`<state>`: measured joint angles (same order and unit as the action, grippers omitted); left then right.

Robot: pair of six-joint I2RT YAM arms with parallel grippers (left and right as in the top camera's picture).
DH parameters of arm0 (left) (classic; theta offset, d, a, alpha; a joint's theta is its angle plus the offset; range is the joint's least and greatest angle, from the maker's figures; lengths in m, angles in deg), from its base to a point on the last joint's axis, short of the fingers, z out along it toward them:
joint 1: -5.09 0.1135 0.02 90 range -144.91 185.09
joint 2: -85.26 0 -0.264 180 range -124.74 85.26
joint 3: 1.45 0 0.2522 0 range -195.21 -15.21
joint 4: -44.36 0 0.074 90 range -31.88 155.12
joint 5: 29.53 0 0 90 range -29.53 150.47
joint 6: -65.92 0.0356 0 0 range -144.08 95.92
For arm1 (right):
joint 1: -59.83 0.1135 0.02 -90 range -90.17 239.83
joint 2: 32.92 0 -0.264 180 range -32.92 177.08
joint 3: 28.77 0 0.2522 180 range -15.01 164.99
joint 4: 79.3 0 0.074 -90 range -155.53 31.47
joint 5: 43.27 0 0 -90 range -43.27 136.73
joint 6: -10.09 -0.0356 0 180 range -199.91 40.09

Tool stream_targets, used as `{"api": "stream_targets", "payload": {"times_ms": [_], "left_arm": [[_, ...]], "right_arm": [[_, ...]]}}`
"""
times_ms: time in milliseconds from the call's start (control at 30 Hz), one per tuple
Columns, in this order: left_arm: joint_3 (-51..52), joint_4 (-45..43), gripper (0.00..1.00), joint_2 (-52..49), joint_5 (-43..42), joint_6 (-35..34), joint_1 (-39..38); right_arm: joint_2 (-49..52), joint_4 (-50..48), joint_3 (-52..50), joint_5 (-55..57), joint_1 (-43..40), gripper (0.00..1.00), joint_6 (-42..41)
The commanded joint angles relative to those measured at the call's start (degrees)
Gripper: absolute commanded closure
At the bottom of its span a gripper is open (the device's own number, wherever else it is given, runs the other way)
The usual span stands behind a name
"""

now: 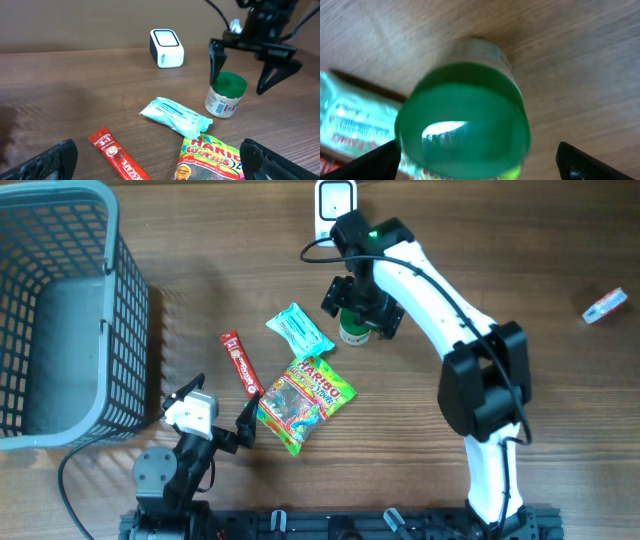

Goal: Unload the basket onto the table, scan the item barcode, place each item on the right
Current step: 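Lift the jar with the right gripper toward the scanner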

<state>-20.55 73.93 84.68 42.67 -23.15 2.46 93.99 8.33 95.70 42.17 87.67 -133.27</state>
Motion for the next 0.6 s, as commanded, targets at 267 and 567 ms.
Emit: {"api": "stream_targets", "payload": {"times_ms": [267,567], "left_arm": [[0.31,-0.17,0.00,0.20,0.52,-0.55,-0.15],[0.31,-0.17,0.00,0.20,0.52,-0.55,-0.15]], "right_arm": [[6.69,-3.13,-0.66,2.19,-0.09,0.01,-2.40],[9.42,-3.61,-0.76,2.47,-0.09,0.18,-4.31]]}}
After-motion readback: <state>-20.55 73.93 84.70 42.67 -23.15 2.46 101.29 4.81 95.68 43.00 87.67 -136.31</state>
